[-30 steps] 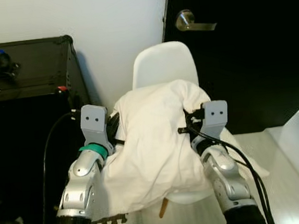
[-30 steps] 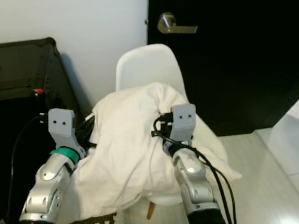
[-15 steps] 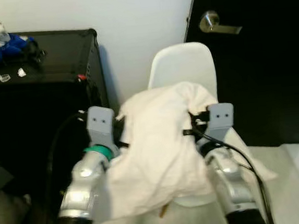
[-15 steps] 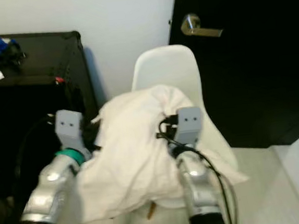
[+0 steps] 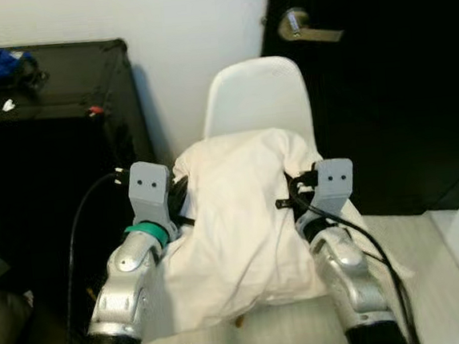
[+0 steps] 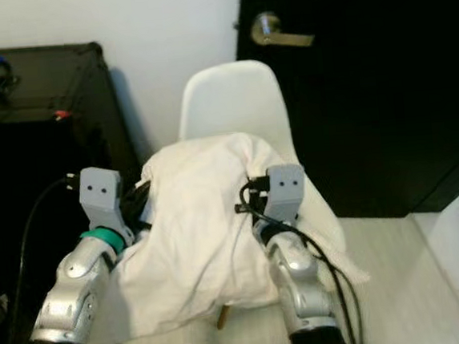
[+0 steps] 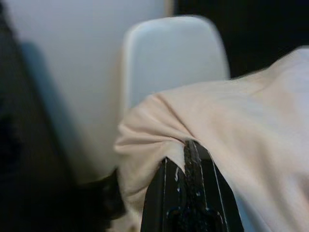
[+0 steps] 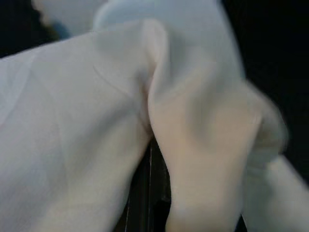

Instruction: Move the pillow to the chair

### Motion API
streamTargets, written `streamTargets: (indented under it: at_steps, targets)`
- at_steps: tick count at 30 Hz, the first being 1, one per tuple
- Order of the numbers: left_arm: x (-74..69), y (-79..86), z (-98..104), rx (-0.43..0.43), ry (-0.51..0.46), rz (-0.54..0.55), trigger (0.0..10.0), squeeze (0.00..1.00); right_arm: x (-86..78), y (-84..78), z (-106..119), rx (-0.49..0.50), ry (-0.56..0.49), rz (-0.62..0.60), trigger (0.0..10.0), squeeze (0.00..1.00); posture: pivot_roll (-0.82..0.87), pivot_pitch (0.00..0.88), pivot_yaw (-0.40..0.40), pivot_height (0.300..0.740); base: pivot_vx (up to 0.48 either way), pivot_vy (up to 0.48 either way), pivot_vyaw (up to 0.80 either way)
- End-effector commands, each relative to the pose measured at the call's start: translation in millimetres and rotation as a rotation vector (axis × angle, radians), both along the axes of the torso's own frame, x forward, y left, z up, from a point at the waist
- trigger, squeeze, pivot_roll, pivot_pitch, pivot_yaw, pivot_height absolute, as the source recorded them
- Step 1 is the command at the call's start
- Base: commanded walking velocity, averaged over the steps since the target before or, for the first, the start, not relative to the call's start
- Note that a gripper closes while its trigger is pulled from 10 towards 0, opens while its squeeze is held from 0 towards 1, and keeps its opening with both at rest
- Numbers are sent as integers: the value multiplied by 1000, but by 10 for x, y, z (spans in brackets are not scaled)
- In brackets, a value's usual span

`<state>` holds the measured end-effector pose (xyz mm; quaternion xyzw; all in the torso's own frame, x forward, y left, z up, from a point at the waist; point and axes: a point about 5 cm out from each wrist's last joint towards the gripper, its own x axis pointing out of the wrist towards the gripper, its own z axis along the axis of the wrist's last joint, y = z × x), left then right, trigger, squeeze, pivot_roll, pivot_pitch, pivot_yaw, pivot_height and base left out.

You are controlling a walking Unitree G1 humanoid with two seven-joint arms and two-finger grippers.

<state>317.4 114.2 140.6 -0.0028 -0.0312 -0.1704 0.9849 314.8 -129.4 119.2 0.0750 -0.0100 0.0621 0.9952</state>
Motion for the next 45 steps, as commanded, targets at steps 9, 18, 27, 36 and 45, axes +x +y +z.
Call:
streamTargets:
  at_steps: [9,18,27,36,45]
  targets:
    - [-1,-111,85,-6,-3,-64,10000,0,5,184,55,20,-18,69,10000,0,61,34,45,740,0,-255,0]
    - [13,-142,82,0,9,-76,10000,0,6,160,58,23,-17,58,10000,0,56,31,54,740,0,339,0]
    - [3,-176,100,12,-4,-97,10000,0,7,144,62,19,-19,52,10000,0,48,29,54,740,0,0,0]
    - [-12,-207,148,-18,-39,-98,10000,0,6,133,70,10,-22,54,10000,0,41,29,45,740,0,0,0]
    - [-29,-218,173,-35,-54,-108,10000,0,1,156,70,-24,-26,67,10000,0,41,25,43,740,200,0,178]
